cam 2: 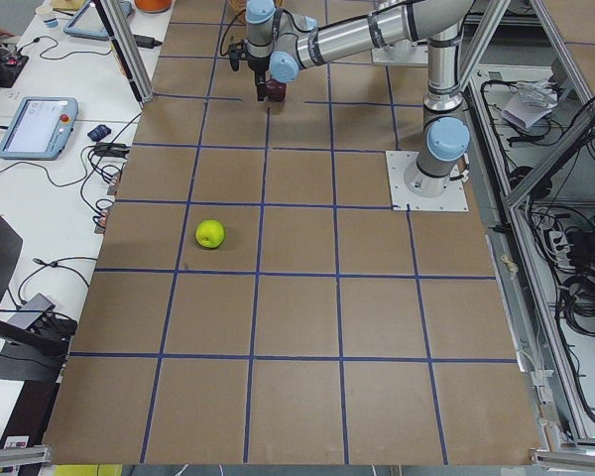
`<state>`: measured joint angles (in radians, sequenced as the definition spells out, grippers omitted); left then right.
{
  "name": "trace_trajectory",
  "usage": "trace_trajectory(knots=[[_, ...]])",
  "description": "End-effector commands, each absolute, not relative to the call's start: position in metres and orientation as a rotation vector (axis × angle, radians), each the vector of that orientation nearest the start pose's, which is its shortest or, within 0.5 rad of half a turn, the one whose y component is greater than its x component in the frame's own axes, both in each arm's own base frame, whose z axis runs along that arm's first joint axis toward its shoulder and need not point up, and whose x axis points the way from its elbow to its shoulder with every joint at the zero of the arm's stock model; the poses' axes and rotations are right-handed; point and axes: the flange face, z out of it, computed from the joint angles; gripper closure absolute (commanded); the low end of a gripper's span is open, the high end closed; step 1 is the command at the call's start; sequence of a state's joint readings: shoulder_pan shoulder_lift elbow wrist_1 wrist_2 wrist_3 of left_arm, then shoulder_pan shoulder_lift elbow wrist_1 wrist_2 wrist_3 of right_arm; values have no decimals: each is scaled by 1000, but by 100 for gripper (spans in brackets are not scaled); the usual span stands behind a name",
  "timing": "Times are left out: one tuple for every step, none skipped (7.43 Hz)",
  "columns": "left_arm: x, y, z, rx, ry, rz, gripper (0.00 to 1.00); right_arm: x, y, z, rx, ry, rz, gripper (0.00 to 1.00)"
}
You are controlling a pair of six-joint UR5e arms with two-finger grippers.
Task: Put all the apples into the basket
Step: 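Set the dark apple at center with the left gripper while the right withdraws, then grasp the dark apple with the right gripper while the left grasps the green apple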
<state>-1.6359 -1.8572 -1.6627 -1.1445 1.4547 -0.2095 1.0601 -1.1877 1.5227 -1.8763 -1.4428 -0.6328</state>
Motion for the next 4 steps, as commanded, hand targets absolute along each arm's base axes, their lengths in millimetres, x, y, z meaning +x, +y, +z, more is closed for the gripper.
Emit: trace_trajectory(knots=[[8,-602,374,-115,3223,49,0,-57,-586,336,29,3008,13,0],[97,-608,366,-109,3220,44,0,6,-576,321,146,2997,75,0],[131,-621,360,87,3196,25,0,74,-574,318,257,3005,62,0],[155,-638,346,130,3053,100,0,137,-564,317,317,3004,75,0]])
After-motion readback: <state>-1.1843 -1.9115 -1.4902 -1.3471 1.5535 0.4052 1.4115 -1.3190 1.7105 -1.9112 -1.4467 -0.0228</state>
